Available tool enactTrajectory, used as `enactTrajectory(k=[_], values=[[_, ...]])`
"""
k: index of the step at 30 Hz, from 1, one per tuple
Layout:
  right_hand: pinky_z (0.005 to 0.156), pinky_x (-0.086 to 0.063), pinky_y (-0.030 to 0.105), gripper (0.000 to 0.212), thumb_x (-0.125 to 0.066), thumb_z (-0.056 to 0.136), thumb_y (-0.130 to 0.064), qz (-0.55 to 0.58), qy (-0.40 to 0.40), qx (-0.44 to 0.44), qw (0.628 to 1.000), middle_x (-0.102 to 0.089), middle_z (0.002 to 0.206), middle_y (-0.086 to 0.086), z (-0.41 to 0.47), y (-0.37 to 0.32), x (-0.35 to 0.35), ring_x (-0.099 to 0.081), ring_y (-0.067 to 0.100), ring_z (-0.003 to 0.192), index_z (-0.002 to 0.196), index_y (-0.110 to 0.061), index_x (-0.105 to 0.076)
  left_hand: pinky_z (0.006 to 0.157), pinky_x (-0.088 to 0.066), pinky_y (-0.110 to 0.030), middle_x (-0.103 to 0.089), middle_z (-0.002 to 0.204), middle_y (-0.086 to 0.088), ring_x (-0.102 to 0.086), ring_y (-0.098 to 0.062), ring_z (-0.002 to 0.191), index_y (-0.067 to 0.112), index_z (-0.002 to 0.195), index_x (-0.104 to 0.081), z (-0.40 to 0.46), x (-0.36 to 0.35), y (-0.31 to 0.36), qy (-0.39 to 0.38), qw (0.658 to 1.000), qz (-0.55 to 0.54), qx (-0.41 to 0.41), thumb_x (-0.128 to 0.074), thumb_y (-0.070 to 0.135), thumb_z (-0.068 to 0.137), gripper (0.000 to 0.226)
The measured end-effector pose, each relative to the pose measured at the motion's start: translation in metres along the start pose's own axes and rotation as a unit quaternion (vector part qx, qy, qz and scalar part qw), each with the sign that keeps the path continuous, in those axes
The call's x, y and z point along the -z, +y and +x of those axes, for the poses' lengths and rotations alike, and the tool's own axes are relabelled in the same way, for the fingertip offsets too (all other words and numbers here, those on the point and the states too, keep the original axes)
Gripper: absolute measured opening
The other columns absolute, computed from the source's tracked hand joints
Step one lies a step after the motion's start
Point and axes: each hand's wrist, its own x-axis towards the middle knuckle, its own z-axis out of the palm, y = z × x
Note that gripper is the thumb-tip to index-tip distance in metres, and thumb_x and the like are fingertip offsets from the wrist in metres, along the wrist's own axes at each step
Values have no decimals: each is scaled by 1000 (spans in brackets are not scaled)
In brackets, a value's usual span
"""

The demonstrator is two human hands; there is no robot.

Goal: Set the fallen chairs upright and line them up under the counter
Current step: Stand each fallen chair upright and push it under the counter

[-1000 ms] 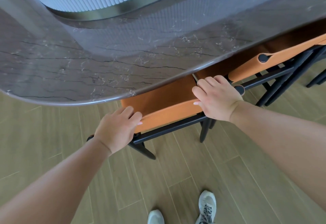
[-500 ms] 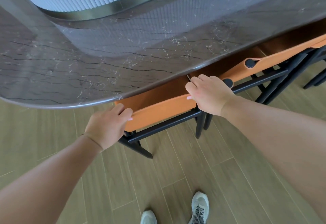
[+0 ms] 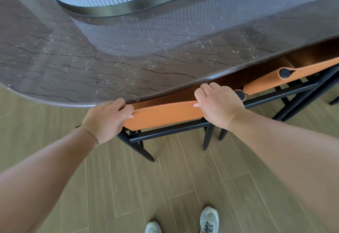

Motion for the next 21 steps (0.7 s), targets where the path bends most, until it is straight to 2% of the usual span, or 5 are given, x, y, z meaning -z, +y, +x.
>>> enactTrajectory(k=[10, 16, 19, 21], values=[[45, -23, 31, 27, -71, 88, -22, 11, 19, 30, 999, -31, 69, 4, 18, -8, 2, -30, 20, 56, 77, -9, -49, 44, -21, -23, -47, 70, -9, -50, -29, 48, 14, 95, -45, 0, 1, -25, 0, 1000, 18, 9, -72, -5, 65, 45], [45, -23, 30, 27, -74, 85, -19, 20, -3, 37, 999, -34, 68, 3, 21, -1, 6, -31, 19, 55, 77, -9, -49, 40, -28, -25, -51, 67, -8, -51, -28, 49, 4, 88, -63, 2, 2, -18, -8, 1000, -2, 4, -70, -10, 61, 32], [43, -25, 31, 26, -74, 84, -16, 25, 4, 45, 999, -33, 69, 4, 19, 2, 3, -31, 20, 55, 77, -9, -50, 36, -39, -30, -54, 68, -8, -52, -28, 50, 3, 90, -64, 3, 1, -15, -14, 1000, -25, 3, -71, -12, 62, 33], [42, -28, 33, 24, -71, 87, -16, 26, 4, 48, 998, -33, 70, 4, 18, 6, 0, -32, 21, 56, 78, -8, -51, 35, -40, -31, -54, 69, -7, -52, -28, 51, 5, 90, -64, 4, 0, -9, -14, 999, -37, 12, -73, -10, 64, 31]])
